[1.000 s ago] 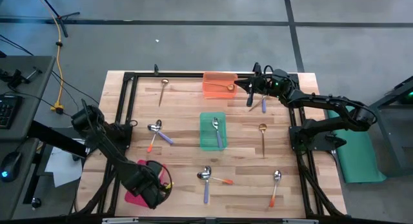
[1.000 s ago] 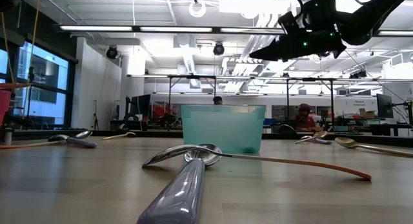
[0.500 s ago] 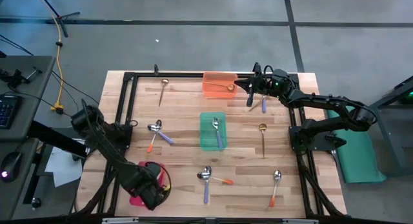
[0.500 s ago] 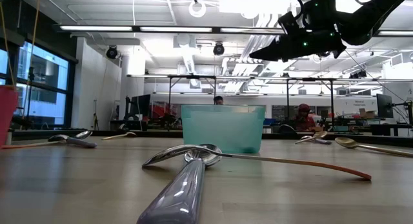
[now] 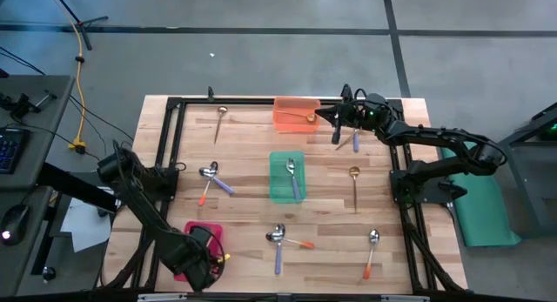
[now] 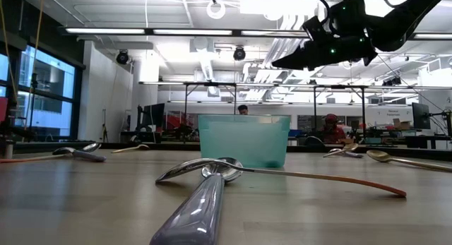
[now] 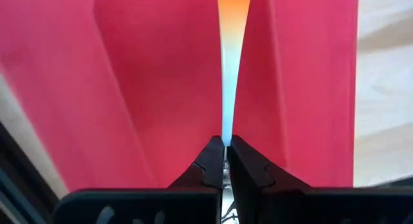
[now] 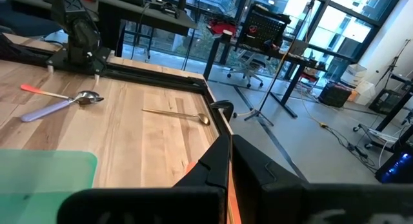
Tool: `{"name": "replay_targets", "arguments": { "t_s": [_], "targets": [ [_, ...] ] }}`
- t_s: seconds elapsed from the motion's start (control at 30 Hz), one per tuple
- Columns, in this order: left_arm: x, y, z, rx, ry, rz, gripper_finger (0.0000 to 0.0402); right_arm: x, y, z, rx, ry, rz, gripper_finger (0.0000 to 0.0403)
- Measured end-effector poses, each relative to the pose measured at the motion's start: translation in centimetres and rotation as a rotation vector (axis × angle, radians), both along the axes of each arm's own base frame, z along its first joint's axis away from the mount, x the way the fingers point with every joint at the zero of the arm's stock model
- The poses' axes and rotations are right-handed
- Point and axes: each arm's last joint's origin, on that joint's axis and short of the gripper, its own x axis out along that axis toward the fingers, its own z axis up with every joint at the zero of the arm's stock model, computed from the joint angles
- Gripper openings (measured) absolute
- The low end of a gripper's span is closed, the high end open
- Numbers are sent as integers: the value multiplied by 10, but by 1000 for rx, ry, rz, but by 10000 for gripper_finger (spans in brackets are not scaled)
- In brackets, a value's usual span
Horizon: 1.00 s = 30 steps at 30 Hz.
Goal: Sort silverware by color (type)
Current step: Put the orange spoon into the red bin, then put the gold spoon into the orange bin
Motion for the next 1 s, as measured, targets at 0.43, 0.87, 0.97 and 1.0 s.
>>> {"name": "replay_targets", "arguments": {
  "t_s": [0.43,0.87,0.97,1.0],
  "targets": [
    [5,6,-5,36,28,-53,0,0,0,0,-3,-5,0,0],
    [13,13,-3,-36,85,-190,52,0,0,2,-11,-18,-1,0],
    [16,17,1,-49,74,-196,66,0,0,2,-12,-21,-1,0],
    [18,19,2,-55,70,-198,69,0,0,2,-12,-21,0,0]
  ]
}}
